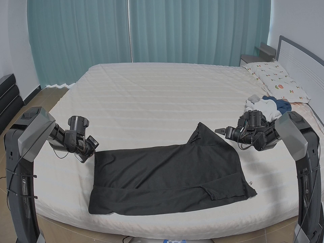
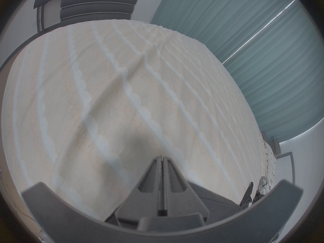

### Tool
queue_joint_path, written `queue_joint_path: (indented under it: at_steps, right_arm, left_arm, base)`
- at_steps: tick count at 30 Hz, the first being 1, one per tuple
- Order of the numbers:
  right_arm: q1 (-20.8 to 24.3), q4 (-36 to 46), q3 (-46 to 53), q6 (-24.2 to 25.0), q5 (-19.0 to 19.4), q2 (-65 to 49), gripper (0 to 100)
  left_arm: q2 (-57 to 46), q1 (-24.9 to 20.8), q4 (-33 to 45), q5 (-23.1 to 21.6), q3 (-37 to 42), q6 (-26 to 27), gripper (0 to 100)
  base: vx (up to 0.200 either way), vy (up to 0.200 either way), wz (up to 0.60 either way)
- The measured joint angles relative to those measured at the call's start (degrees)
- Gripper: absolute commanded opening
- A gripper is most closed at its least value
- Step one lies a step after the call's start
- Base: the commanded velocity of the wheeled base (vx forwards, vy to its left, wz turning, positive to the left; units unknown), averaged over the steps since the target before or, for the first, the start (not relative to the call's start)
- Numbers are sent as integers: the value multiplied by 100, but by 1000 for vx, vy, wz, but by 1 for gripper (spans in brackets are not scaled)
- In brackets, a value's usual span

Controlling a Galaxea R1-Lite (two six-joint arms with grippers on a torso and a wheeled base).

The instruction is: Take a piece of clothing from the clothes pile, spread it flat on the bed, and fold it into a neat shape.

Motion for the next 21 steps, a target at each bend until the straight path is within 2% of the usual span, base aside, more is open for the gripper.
queue_joint_path:
  at_steps: [7, 21]
  right_arm:
    - [57, 301, -942, -24, -301, 597, 100]
    - [121, 506, -1665, 150, -340, 1190, 100]
  left_arm:
    - [-24, -2, -5, -4, 95, 4, 0]
    - [-35, 0, -7, -11, 143, 6, 0]
  base:
    - [0, 0, 0]
    - [0, 0, 0]
